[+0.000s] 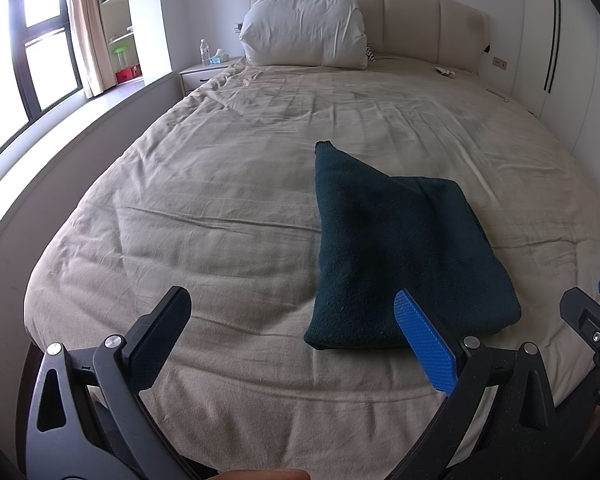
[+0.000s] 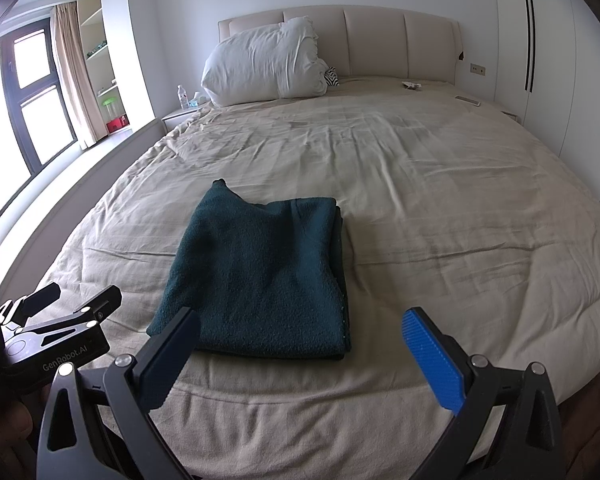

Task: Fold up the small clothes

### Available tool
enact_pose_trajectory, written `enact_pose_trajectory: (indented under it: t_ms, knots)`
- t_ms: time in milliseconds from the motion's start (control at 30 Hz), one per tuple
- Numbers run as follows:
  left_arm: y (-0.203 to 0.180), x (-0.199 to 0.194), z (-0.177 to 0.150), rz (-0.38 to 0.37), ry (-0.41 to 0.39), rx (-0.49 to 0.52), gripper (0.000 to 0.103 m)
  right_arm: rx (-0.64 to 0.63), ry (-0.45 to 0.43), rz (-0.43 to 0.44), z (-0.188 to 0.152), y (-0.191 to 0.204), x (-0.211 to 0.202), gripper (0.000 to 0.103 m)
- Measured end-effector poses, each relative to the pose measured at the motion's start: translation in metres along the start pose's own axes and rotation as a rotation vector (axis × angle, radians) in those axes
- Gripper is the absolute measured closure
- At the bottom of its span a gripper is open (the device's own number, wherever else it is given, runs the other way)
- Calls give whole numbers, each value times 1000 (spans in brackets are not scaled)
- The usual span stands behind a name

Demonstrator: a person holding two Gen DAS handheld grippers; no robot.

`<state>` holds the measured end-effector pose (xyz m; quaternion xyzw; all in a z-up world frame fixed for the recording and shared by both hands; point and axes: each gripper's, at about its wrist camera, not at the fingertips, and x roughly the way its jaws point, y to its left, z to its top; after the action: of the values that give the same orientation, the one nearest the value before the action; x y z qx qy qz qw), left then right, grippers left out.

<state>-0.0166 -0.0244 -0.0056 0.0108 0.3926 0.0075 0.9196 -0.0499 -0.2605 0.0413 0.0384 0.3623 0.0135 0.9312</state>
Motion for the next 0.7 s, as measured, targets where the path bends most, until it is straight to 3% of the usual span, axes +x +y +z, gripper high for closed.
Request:
enact_pose_trajectory:
  t_ms: [700]
  knots:
    - [0, -1, 0, 0, 2, -1, 0, 0, 3, 1, 0, 0, 0, 0]
